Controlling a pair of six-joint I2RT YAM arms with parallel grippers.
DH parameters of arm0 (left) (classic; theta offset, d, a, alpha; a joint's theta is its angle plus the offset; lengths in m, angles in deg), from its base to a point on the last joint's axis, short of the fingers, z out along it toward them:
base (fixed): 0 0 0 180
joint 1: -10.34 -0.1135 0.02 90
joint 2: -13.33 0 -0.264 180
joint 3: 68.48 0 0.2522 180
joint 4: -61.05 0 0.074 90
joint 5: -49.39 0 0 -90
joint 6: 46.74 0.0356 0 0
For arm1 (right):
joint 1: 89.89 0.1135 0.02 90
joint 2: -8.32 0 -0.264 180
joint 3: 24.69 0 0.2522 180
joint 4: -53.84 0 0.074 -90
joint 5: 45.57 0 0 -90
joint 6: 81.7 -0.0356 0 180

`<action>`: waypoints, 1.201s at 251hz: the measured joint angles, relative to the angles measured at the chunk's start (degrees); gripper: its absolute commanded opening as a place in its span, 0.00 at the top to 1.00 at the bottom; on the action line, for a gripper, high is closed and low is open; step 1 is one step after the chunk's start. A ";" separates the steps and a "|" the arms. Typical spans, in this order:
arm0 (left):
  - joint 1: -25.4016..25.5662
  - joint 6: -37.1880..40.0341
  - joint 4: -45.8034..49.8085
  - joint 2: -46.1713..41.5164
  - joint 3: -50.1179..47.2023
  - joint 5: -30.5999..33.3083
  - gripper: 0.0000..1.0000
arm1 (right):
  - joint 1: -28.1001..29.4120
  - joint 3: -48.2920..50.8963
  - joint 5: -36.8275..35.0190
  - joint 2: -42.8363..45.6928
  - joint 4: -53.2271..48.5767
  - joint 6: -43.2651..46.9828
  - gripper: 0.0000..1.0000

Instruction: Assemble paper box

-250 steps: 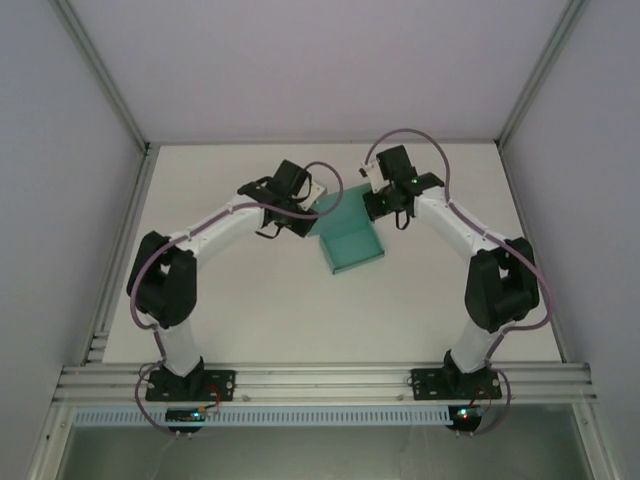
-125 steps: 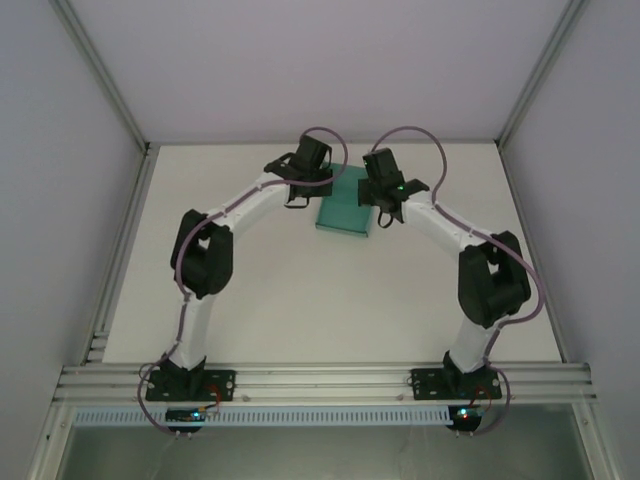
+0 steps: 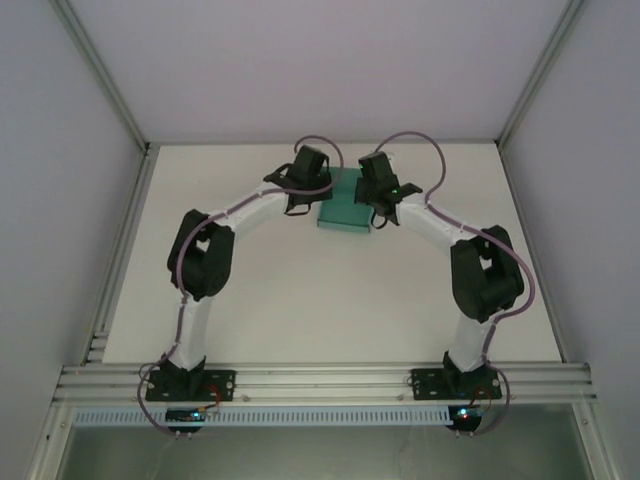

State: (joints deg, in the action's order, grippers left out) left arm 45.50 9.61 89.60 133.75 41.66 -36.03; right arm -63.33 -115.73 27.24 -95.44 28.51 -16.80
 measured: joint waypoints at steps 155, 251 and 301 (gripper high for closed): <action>2.01 1.07 -12.20 -5.03 -14.75 1.70 1.00 | 2.03 17.66 -2.10 3.06 16.74 5.05 1.00; 4.83 2.78 -5.57 -11.39 -21.86 -0.46 0.33 | 2.10 22.18 -1.92 4.46 20.20 7.65 1.00; 4.70 1.79 -0.96 -20.33 -21.81 0.02 0.00 | 2.27 23.28 -1.92 4.48 21.81 9.73 1.00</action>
State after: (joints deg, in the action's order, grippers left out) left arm 50.20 11.40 88.63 113.42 19.85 -36.01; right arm -61.05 -92.45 25.31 -90.96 50.32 -7.08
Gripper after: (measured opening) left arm 0.990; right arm 0.053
